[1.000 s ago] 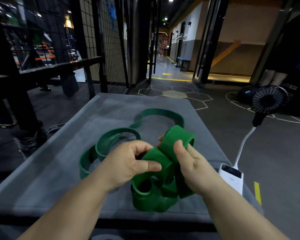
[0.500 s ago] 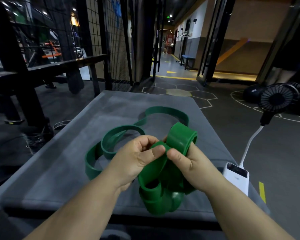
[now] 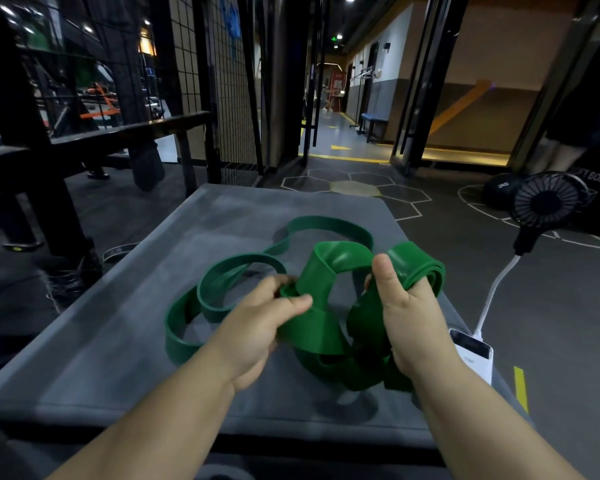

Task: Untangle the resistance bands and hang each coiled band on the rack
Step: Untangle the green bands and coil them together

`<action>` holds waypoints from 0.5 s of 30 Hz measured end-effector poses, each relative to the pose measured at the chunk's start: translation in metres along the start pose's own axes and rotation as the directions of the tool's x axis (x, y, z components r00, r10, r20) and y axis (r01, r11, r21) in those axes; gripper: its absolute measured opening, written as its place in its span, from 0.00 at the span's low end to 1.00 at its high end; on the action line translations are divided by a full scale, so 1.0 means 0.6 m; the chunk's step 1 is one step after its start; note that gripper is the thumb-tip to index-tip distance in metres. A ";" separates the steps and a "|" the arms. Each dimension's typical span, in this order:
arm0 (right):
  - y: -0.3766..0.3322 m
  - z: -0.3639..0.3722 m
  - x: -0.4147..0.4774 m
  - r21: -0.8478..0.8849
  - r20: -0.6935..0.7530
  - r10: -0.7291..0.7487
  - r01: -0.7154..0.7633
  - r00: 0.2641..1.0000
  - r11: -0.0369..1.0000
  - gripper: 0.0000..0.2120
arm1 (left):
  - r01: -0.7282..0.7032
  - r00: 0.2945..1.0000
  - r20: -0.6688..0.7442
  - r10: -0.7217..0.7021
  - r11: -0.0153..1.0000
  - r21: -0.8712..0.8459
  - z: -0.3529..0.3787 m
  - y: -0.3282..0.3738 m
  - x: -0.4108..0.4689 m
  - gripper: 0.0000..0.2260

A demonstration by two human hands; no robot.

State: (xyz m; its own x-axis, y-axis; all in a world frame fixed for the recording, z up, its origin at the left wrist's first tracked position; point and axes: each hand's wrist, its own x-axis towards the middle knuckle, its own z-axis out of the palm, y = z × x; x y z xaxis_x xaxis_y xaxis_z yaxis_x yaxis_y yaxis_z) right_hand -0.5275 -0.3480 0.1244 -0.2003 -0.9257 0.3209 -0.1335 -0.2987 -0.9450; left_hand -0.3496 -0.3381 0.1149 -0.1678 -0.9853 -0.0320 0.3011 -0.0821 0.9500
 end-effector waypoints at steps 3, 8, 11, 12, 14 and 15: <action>-0.006 -0.010 -0.002 -0.115 0.090 0.066 -0.056 0.994 0.992 0.33 | 0.002 1.000 -0.012 -0.004 0.986 -0.165 0.000 0.018 0.000 0.09; 0.004 -0.015 0.003 -0.185 0.329 0.082 -0.021 0.941 0.983 0.29 | 0.043 0.993 -0.090 -0.072 0.957 -0.287 -0.005 0.035 0.005 0.14; 0.007 -0.012 0.002 -0.278 0.374 0.125 -0.017 0.919 0.960 0.31 | 0.071 0.997 -0.025 -0.080 0.967 -0.246 -0.008 0.040 0.000 0.11; 0.009 -0.010 0.002 -0.323 0.378 0.134 -0.005 0.916 0.946 0.27 | 0.093 0.996 0.008 -0.093 0.974 -0.204 -0.004 0.038 -0.003 0.12; 0.015 -0.005 0.000 -0.433 0.405 0.149 0.046 0.902 0.900 0.22 | 0.097 0.994 0.060 -0.090 0.988 -0.119 0.004 0.031 -0.009 0.14; 0.019 -0.001 -0.003 -0.479 0.439 0.143 0.097 0.887 0.872 0.23 | 0.077 0.995 0.072 -0.070 0.993 -0.089 0.008 0.028 -0.011 0.15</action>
State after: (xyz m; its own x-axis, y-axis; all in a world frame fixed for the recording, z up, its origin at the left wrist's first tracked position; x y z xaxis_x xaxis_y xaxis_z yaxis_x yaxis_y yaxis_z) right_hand -0.5295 -0.3497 0.1133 0.2289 -0.9658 0.1219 -0.6010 -0.2387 -0.7628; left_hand -0.3482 -0.3325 0.1325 -0.2561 -0.9636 -0.0761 0.3701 -0.1705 0.9132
